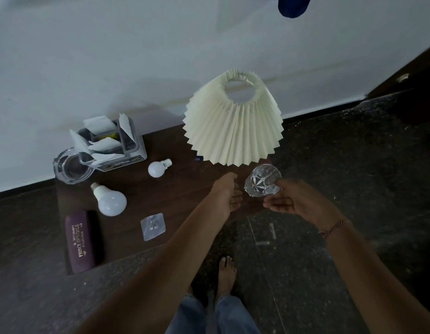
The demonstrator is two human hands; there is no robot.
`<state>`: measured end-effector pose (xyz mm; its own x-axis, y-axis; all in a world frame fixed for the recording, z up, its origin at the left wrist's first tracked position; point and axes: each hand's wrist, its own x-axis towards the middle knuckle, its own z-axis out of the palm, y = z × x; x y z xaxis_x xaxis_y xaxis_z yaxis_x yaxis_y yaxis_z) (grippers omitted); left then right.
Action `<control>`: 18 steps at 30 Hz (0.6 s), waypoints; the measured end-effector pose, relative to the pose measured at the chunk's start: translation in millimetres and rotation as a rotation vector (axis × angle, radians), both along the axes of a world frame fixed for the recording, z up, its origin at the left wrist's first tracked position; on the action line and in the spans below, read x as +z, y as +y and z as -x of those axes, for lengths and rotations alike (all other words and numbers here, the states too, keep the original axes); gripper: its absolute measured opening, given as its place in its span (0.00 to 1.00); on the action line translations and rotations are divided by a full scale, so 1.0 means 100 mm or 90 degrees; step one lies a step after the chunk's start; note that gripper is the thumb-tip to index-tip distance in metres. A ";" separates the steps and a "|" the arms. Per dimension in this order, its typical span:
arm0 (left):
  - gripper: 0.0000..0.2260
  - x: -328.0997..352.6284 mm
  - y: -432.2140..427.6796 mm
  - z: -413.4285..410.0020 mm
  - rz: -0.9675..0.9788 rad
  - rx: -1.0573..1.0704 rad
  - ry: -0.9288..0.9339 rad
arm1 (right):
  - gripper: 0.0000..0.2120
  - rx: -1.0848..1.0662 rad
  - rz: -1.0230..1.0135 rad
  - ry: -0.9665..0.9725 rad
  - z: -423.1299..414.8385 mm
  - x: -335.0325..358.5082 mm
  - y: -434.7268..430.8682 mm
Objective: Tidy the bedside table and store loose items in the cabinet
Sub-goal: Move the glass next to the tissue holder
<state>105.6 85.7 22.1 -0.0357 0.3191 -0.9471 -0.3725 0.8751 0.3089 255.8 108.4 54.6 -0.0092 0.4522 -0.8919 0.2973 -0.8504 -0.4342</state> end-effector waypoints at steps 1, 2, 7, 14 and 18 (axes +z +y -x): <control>0.13 -0.01 0.01 0.00 0.003 -0.002 0.002 | 0.17 0.005 -0.008 -0.010 0.02 -0.01 0.01; 0.13 -0.01 0.03 0.00 0.004 -0.005 0.003 | 0.17 0.011 -0.016 -0.021 0.04 -0.02 0.02; 0.12 -0.01 0.08 0.00 0.001 -0.019 0.010 | 0.14 0.037 -0.039 -0.057 0.06 -0.10 0.04; 0.09 -0.07 0.12 0.02 -0.008 -0.060 0.041 | 0.12 0.125 -0.118 -0.118 0.01 -0.19 0.09; 0.08 -0.11 0.07 0.09 -0.022 -0.070 0.053 | 0.11 0.213 -0.213 -0.211 0.01 -0.25 0.08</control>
<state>96.7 93.0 11.5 -0.0773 0.3574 -0.9308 -0.2473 0.8975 0.3651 254.8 116.0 29.7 0.0551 0.7302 -0.6810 0.6920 -0.5196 -0.5012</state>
